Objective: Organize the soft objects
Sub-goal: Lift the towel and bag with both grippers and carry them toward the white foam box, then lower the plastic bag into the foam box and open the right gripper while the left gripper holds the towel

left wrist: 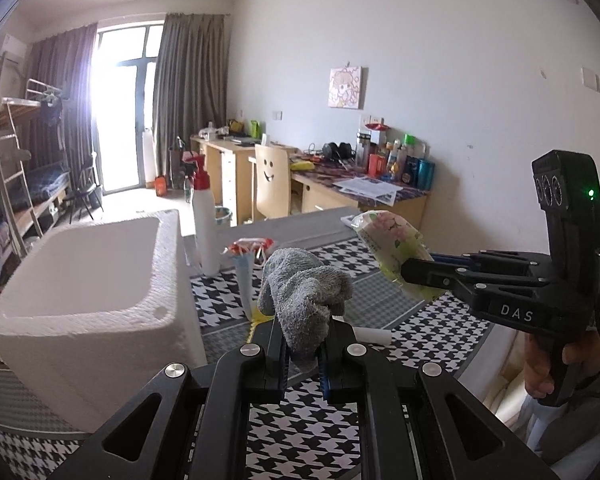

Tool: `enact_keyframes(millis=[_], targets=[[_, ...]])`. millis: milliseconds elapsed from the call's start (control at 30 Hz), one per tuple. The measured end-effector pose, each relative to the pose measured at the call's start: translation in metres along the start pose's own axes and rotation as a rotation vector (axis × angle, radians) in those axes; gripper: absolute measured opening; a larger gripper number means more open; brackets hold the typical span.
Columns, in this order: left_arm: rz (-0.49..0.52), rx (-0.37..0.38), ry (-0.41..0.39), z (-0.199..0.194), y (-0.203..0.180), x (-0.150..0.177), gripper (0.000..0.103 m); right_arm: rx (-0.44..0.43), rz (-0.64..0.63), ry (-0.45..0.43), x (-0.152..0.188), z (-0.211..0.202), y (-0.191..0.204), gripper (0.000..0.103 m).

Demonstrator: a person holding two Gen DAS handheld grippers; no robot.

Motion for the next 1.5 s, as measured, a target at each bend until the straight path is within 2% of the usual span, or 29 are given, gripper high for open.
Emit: enact_keyframes(millis=[367,833,1500], targets=[[-0.009,-0.048,-0.057,-0.018,0.019,-0.018,0.012,-0.009,-0.030,-0.032,-0.022,-0.004,0.016,0.020],[-0.061,-0.127,-0.124,-0.040,0.049,-0.032,0.012,-0.069,-0.092,-0.061,-0.044,-0.001,0.049,0.020],[-0.140,-0.272,-0.160,-0.064,0.095,-0.026,0.012,-0.141,-0.154,-0.082,-0.063,0.007,0.081,0.020]])
Point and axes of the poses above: each gripper's, at about its wrist camera, not at the fingertips, and z roughly the way its jaws point, y to its left, x to its underside, the point moved 9 cm from there along z, roughly the way its jaws point, and after that the axes turned 10 degrees about y, right-handed, at the moved point
